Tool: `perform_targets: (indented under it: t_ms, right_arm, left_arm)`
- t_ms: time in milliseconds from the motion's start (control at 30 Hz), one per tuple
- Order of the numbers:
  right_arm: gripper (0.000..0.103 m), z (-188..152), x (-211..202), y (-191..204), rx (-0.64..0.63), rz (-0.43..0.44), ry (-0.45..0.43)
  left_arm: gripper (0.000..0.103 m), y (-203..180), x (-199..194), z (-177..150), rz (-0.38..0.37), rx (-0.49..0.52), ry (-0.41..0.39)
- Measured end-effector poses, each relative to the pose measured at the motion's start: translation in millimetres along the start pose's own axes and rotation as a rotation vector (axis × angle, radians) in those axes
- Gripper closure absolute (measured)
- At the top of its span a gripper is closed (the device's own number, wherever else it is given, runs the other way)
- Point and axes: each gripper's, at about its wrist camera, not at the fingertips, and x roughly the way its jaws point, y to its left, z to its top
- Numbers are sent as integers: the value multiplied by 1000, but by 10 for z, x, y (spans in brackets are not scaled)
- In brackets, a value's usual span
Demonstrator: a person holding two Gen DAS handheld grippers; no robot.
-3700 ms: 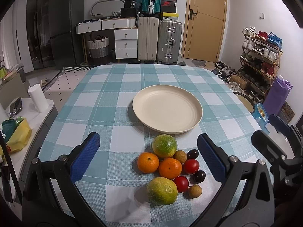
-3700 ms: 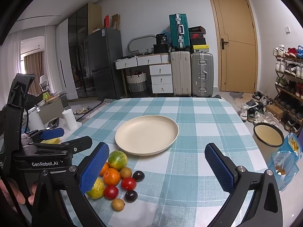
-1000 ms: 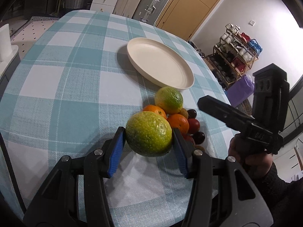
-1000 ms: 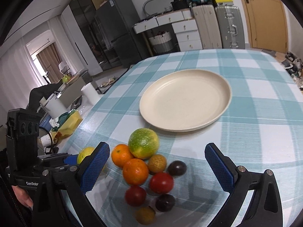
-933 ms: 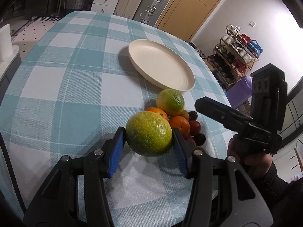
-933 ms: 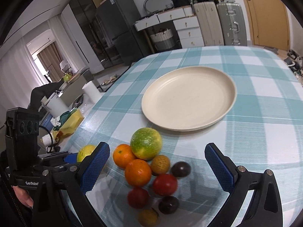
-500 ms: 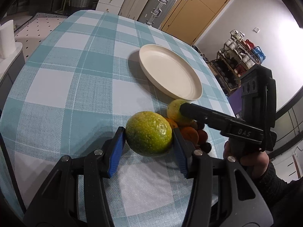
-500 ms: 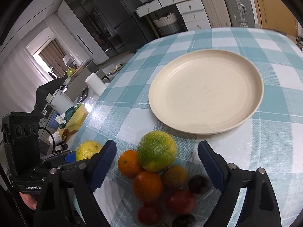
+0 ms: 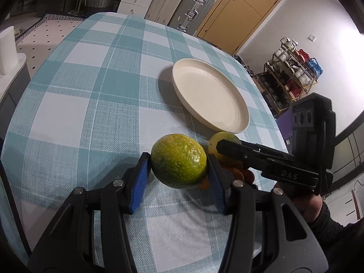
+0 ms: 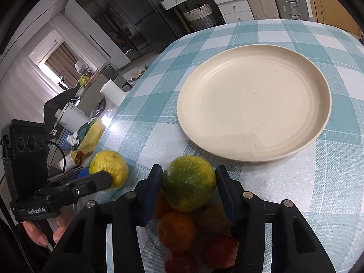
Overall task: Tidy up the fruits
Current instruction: 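Lift the green citrus with the left tool while the right tool grasps the other green citrus, then carry both green citrus onto the cream plate and open both tools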
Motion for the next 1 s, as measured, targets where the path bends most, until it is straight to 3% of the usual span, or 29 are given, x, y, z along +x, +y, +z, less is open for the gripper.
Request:
perform_targets:
  t_ms: [267, 533, 800, 1000]
  right_arm:
    - [54, 48, -324, -42, 12, 74, -106]
    - [54, 328, -675, -248, 24, 59, -197]
    - [54, 688, -747, -544, 51, 49, -238]
    - [54, 931, -591, -797, 108, 75, -229]
  left_arm:
    - [56, -168, 73, 282, -9, 23, -17]
    - [56, -412, 227, 846, -44, 54, -41]
    - [56, -535, 714, 1304, -87, 26, 6]
    - [56, -565, 1135, 1577, -78, 29, 35]
